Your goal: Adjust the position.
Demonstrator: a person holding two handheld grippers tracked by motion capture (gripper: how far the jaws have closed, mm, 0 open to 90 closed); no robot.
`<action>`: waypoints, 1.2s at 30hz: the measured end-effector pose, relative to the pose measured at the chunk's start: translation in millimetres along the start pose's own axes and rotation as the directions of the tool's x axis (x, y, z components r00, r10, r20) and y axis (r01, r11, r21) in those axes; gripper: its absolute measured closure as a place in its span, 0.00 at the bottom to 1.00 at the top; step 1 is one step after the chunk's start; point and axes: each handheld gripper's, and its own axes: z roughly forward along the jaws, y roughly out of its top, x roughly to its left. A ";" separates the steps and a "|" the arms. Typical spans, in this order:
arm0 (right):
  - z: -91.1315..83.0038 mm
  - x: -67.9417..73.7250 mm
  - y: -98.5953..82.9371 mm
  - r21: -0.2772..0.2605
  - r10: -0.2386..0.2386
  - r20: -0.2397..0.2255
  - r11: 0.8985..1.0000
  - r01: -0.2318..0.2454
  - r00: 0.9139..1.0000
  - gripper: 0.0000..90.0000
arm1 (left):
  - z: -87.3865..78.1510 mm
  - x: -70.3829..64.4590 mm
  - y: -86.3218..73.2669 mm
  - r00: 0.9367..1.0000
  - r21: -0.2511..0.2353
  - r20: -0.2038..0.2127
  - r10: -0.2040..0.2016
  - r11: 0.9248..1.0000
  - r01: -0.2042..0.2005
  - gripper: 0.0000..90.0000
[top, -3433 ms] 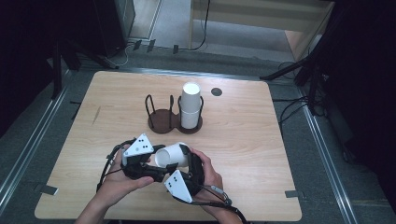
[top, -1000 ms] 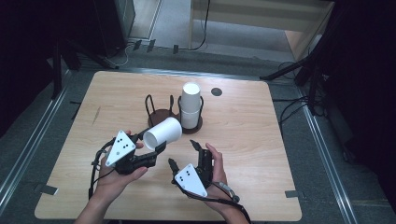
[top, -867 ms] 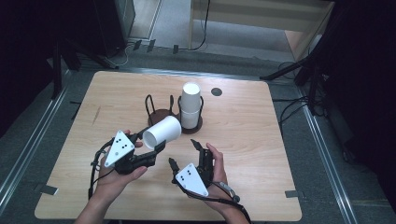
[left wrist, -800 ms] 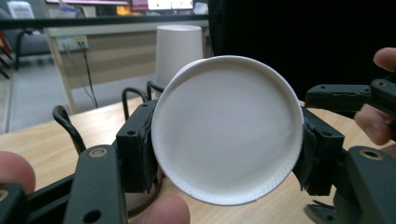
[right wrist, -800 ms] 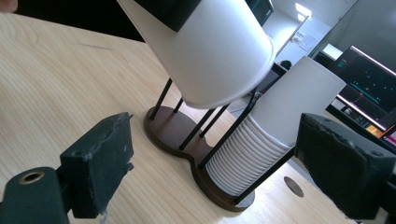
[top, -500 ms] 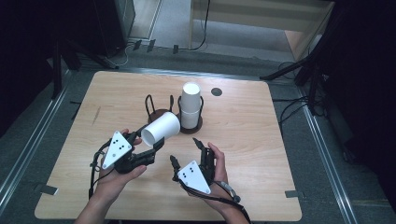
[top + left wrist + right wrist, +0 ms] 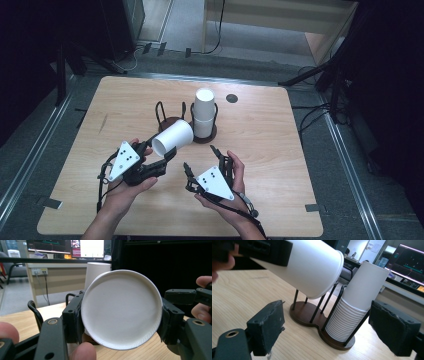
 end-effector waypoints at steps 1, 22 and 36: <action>-0.2 -0.8 0.6 -0.001 0.010 -0.003 1.000 -0.010 1.000 0.15 | -0.1 0.3 -0.1 1.000 -0.002 0.000 0.000 1.000 0.000 0.39; -2.0 -15.9 7.6 0.015 0.277 -0.062 0.961 -0.277 0.959 0.17 | -1.0 1.7 -2.2 1.000 -0.023 -0.002 -0.011 1.000 0.011 0.39; -0.5 -19.4 30.2 0.065 0.463 -0.035 0.885 -0.460 0.886 0.00 | -2.3 2.1 -1.8 1.000 -0.047 -0.005 -0.005 0.999 0.005 0.39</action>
